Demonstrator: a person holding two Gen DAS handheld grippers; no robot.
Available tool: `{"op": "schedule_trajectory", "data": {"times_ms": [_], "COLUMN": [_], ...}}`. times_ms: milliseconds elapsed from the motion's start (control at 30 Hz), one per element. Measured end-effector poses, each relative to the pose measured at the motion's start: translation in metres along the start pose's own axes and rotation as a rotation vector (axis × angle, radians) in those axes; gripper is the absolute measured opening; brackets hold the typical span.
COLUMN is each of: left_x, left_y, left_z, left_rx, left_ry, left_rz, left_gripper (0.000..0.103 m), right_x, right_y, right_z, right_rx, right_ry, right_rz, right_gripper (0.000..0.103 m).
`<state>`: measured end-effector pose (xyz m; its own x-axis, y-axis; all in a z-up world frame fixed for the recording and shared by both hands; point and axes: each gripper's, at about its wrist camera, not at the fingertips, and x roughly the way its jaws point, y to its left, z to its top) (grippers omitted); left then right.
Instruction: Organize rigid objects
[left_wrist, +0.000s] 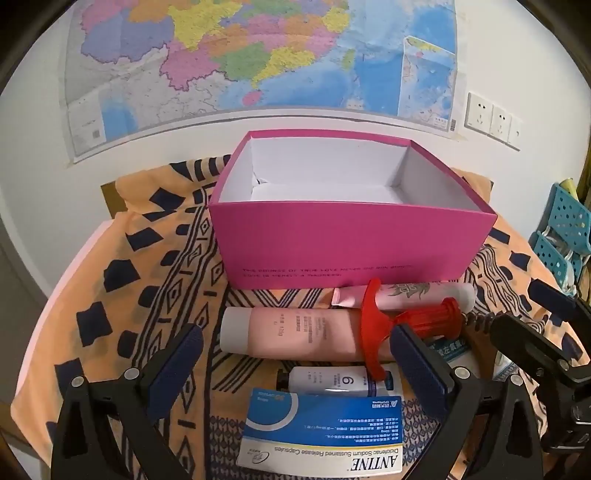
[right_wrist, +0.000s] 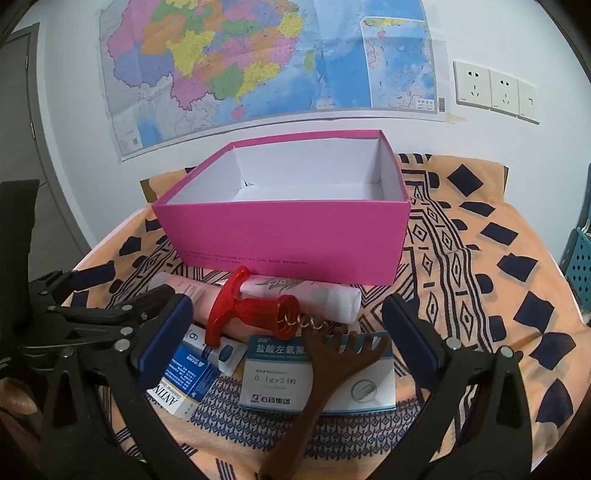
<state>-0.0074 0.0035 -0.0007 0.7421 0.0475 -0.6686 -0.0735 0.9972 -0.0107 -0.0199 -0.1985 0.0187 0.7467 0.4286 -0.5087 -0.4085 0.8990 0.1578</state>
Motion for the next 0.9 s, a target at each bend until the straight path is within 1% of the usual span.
{"op": "schedule_trajectory", "data": {"times_ms": [900], "left_x": [-0.0033], "left_y": [-0.0021], "left_z": [0.0004], "left_rx": [0.007], "left_ry": [-0.009], "left_rz": [0.01], "left_gripper": [0.103], "right_x": [0.0033], "right_y": [0.0019], "right_z": [-0.0029], "right_rx": [0.009], "right_ry": [0.005], "right_rz": [0.025], "right_gripper": [0.102]}}
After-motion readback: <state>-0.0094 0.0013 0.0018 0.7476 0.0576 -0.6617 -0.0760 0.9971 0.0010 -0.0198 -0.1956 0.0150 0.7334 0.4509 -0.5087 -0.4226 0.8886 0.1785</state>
